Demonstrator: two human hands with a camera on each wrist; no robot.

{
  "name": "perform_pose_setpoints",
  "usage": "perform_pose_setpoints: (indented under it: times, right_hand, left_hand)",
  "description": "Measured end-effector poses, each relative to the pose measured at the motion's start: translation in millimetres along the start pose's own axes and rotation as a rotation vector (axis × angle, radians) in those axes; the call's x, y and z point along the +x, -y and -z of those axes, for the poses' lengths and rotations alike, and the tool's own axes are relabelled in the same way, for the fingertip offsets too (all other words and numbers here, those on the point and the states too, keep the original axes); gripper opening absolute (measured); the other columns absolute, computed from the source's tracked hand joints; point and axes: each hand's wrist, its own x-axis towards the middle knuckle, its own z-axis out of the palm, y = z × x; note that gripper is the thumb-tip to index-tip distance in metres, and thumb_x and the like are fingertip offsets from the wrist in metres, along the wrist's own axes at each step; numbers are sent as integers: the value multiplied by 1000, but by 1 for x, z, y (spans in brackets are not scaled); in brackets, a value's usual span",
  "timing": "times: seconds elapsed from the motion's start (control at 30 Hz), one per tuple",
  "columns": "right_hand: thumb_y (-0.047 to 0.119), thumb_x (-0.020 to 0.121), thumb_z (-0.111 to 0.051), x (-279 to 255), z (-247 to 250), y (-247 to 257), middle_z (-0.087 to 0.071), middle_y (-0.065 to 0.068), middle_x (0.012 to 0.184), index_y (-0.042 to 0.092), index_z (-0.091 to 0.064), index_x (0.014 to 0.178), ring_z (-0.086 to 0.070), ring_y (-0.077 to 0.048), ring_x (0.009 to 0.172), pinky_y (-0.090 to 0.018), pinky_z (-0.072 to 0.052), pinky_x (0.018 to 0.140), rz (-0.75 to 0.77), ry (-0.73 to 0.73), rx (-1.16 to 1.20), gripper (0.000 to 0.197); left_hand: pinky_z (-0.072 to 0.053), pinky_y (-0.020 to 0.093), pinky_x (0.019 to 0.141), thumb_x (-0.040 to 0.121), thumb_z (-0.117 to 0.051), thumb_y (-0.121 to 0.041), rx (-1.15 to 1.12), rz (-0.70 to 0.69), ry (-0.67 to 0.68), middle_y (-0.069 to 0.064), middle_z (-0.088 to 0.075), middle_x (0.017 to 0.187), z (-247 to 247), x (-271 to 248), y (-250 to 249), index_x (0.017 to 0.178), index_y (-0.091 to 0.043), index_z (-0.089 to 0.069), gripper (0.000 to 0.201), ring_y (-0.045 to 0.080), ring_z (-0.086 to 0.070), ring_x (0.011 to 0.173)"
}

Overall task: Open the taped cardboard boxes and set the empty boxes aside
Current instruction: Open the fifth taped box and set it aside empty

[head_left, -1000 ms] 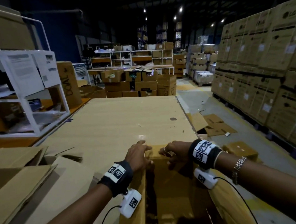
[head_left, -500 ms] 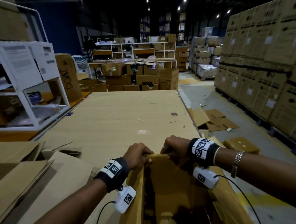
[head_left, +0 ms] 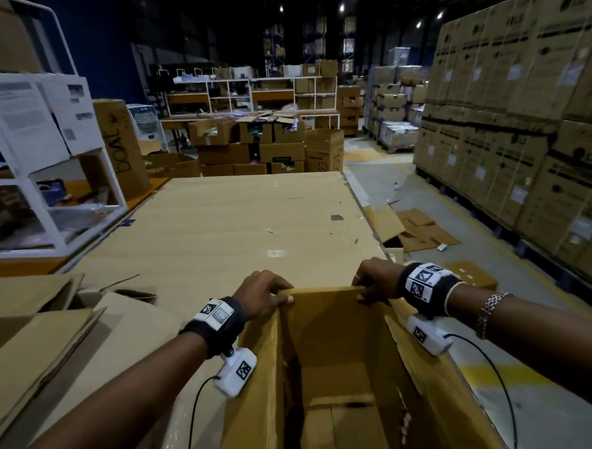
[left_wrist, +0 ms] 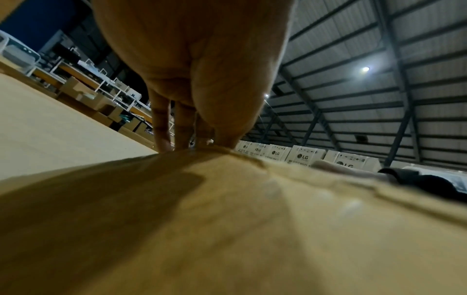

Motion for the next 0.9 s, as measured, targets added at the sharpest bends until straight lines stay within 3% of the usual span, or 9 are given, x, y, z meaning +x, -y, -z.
perform_pose_setpoints:
  times: [0.1,0.23,0.3,0.37,0.4,0.53,0.63,0.77,0.9]
  right_hand:
    - [33,92,-72,-27,9,14,-72,-1,117,16,-69,125,-69,-20,105,-38,-56,93,22,-37,-46,37]
    - [47,91,-71,-74,15,27,-67,1,129,22,-61,138,-62,-18,115,-38,-51,101,-5,40,-67,55]
    - [57,86,-70,-104,10,32,-62,10,137,36,-57,138,-61,-12,119,-40,-51,104,-26,12,-5,57]
    - [56,84,-73,-136,-3,35,-61,13,139,50,-58,121,-59,-7,122,-42,-52,105,-39,-36,163,40]
    - [53,84,-74,-155,-11,36,-60,12,139,51,-57,117,-59,-6,123,-42,-52,105,-64,-59,249,37]
    - [60,83,-69,-231,-48,52,-56,9,140,37,-53,142,-53,-12,130,-35,-45,108,-178,-172,345,65]
    - [45,92,-67,-266,-77,67,-40,5,152,36,-43,150,-35,-17,143,-31,-31,107,-231,-207,534,63]
    - [50,89,-67,-272,-101,68,-37,1,159,38,-42,151,-39,-20,139,-34,-34,104,-282,-297,641,68]
    - [48,87,-73,-263,-121,55,-49,-7,151,21,-55,144,-50,-26,130,-36,-47,96,-506,-485,868,66]
  left_hand:
    - [-49,31,90,91,-71,-45,-4,59,-30,-1,-62,138,8,-20,-2,137,-26,-62,51,20,-62,120]
    - [-47,38,100,90,-69,-51,-42,107,-33,4,-53,149,12,-62,-6,147,-24,-50,66,23,-53,131]
    - [-46,36,100,90,-69,-52,-112,130,-14,3,-51,151,12,-87,-10,148,-23,-47,69,23,-51,134]
    - [-43,32,99,90,-69,-52,-204,141,2,3,-47,154,9,-115,-16,151,-22,-44,72,23,-49,137]
    - [-43,32,100,89,-69,-53,-248,154,-2,3,-45,156,7,-129,-18,152,-22,-42,75,23,-48,138]
    - [-43,37,105,84,-68,-65,-428,249,15,3,-38,159,-13,-184,-9,158,-31,-30,90,25,-42,141]
    - [-40,47,113,69,-64,-86,-512,299,104,0,-25,165,-30,-213,-1,157,-48,-18,107,27,-35,145]
    - [-47,43,104,84,-66,-64,-701,318,17,-1,-29,163,-40,-234,-9,159,-42,-18,92,26,-44,137]
    - [-61,45,83,79,-77,-56,-841,344,-56,7,-40,156,-38,-248,-13,155,-47,-30,89,28,-57,122]
